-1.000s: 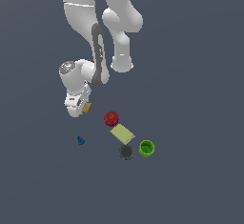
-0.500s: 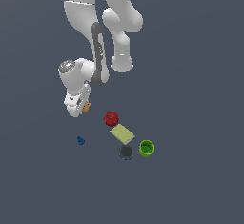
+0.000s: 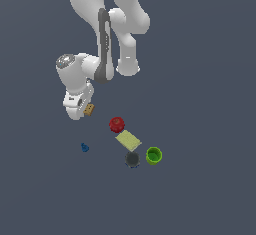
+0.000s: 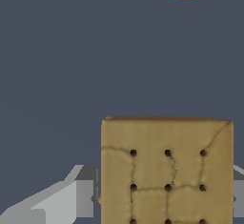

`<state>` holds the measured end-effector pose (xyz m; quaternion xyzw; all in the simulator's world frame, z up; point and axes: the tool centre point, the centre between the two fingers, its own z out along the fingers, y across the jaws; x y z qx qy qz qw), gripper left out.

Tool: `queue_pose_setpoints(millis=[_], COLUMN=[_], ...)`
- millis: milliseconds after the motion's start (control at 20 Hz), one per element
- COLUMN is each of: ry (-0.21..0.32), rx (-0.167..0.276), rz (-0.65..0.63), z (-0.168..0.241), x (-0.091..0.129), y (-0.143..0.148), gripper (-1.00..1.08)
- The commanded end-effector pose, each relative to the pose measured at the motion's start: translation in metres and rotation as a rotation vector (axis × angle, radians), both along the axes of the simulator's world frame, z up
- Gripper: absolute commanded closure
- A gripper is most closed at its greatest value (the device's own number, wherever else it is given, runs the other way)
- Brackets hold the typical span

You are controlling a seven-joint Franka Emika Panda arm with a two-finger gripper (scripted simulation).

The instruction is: Pick up a designated object from a clutter of objects.

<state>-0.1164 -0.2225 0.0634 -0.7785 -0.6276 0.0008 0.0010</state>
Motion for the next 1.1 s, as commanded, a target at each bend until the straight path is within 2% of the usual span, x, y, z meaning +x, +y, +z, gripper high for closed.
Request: queue_pose_setpoints(millis=[0,1050], ry=[-0.001,-0.003], rx=[0.000,0.002], rz=[0.001,0.002], z=[0.020,0.217], x=[0.006,0.070], y=[0.002,0.018], gripper=[1.08,1.08])
